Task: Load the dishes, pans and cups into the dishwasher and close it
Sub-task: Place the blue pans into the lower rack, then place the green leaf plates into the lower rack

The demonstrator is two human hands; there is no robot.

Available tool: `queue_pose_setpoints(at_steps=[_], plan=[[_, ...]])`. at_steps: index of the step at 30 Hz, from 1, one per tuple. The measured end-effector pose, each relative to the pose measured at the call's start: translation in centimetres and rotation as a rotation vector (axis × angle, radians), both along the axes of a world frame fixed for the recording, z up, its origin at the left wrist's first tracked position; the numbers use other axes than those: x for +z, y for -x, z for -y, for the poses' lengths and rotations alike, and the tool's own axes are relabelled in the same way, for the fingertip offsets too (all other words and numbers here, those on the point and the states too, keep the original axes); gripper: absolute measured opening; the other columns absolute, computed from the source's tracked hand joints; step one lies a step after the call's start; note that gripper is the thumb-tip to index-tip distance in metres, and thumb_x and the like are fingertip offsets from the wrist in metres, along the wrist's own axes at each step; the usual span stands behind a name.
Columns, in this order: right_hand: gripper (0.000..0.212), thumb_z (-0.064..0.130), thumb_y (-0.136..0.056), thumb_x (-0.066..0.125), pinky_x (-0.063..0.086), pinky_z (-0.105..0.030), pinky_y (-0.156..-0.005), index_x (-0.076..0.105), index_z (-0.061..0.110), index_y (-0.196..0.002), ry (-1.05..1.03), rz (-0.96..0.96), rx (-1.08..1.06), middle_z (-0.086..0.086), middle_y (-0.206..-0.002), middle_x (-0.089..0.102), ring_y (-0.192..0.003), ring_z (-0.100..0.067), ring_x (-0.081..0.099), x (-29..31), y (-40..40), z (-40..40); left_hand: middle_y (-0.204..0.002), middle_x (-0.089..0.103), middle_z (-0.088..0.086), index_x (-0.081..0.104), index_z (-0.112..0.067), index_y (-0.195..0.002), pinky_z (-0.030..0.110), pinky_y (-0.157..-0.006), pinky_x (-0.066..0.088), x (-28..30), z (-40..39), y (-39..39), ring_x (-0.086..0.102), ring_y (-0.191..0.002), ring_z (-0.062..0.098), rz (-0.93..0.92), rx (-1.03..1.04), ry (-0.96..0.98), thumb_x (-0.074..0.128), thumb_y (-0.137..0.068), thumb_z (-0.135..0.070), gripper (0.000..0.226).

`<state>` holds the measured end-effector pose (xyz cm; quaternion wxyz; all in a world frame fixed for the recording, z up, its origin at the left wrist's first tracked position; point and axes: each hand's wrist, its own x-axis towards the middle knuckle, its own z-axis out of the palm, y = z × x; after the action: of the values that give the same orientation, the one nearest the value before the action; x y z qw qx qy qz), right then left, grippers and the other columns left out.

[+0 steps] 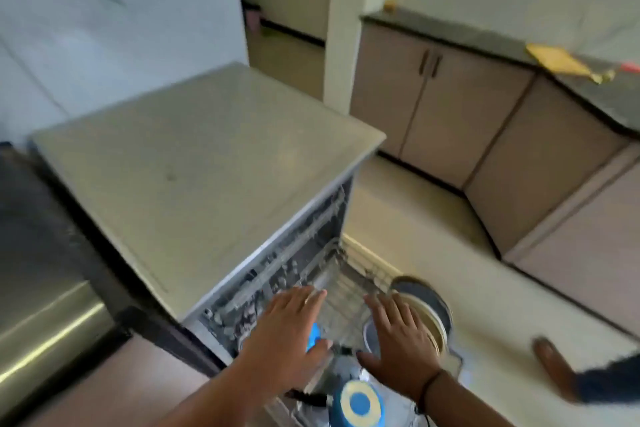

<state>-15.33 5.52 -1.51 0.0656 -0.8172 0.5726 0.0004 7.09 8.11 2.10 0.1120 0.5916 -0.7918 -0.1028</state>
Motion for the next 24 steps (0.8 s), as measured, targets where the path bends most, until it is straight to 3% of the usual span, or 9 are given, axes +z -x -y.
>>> queue_pose_setpoints(at_steps=[3, 5, 8, 11, 14, 17, 21, 24], plan=[[0.088, 0.078, -0.064, 0.046, 0.051, -0.044, -0.093, 0.048, 0.021, -0.131, 0.107, 0.065, 0.050, -0.002, -0.123, 0.061, -0.117, -0.032, 0.057, 4.5, -4.6, 0.6, -0.124, 0.062, -0.003, 0.052, -0.023, -0.128, 0.033, -0.093, 0.049, 4.0, -1.4, -3.7, 0.061, -0.110, 0.018, -0.057, 0.074, 0.130, 0.049, -0.074, -0.057, 0.064], [0.088, 0.077, -0.068, 0.046, 0.043, -0.044, -0.102, 0.044, 0.022, -0.136, 0.168, 0.118, 0.095, -0.001, -0.131, 0.056, -0.126, -0.032, 0.050, 7.3, -8.6, 0.5, -0.128, 0.060, 0.000, 0.050, -0.023, -0.130, 0.036, -0.097, 0.046, 5.7, -2.8, -7.3, 0.059, -0.113, 0.020, -0.077, 0.142, 0.177, 0.051, -0.075, -0.056, 0.065], [0.086, 0.074, -0.071, 0.046, 0.029, -0.042, -0.112, 0.033, 0.027, -0.142, 0.246, 0.169, 0.175, 0.001, -0.141, 0.045, -0.138, -0.031, 0.034, 10.6, -15.2, -0.2, -0.145, 0.046, 0.000, 0.041, -0.024, -0.141, 0.035, -0.112, 0.024, 8.3, -5.8, -13.0, 0.044, -0.132, 0.021, -0.068, 0.276, 0.177, 0.039, -0.076, -0.061, 0.074], [0.086, 0.075, -0.073, 0.036, 0.016, -0.041, -0.117, 0.022, 0.030, -0.146, 0.236, 0.213, 0.282, 0.002, -0.149, 0.030, -0.145, -0.029, 0.015, 12.6, -22.9, -1.9, -0.157, 0.021, -0.009, 0.021, -0.032, -0.149, 0.024, -0.112, 0.000, 9.9, -10.3, -19.7, 0.017, -0.145, 0.012, -0.066, 0.422, 0.162, 0.024, -0.073, -0.067, 0.084], [0.089, 0.077, -0.071, 0.028, 0.011, -0.039, -0.118, 0.018, 0.031, -0.147, 0.205, 0.230, 0.374, 0.004, -0.152, 0.023, -0.147, -0.026, 0.006, 13.4, -30.5, -4.2, -0.156, 0.023, -0.009, 0.023, -0.031, -0.149, 0.027, -0.115, 0.007, 10.3, -15.5, -26.2, 0.019, -0.144, 0.014, -0.066, 0.563, 0.168, 0.023, -0.072, -0.069, 0.085], [0.086, 0.076, -0.073, 0.036, 0.021, -0.042, -0.116, 0.027, 0.030, -0.144, 0.211, 0.272, 0.461, 0.002, -0.149, 0.033, -0.144, -0.028, 0.018, 13.5, -37.9, -6.9, -0.149, 0.037, -0.006, 0.035, -0.028, -0.144, 0.033, -0.114, 0.021, 9.9, -20.7, -32.2, 0.033, -0.138, 0.017, -0.059, 0.700, 0.187, 0.030, -0.074, -0.068, 0.081], [0.087, 0.076, -0.071, 0.034, 0.018, -0.040, -0.117, 0.028, 0.030, -0.144, 0.199, 0.296, 0.567, 0.002, -0.149, 0.033, -0.145, -0.026, 0.018, 13.8, -45.1, -10.5, -0.151, 0.034, -0.008, 0.030, -0.031, -0.146, 0.031, -0.114, 0.017, 9.5, -25.9, -37.9, 0.030, -0.139, 0.014, -0.042, 0.831, 0.154, 0.036, -0.080, -0.066, 0.074], [0.092, 0.078, -0.067, 0.028, 0.013, -0.038, -0.117, 0.024, 0.031, -0.146, 0.160, 0.299, 0.636, 0.004, -0.153, 0.026, -0.147, -0.024, 0.010, 14.4, -49.1, -12.8, -0.151, 0.031, -0.010, 0.028, -0.033, -0.145, 0.031, -0.115, 0.015, 9.6, -28.7, -40.8, 0.027, -0.140, 0.011, -0.050, 0.900, 0.156, 0.022, -0.072, -0.071, 0.083]])
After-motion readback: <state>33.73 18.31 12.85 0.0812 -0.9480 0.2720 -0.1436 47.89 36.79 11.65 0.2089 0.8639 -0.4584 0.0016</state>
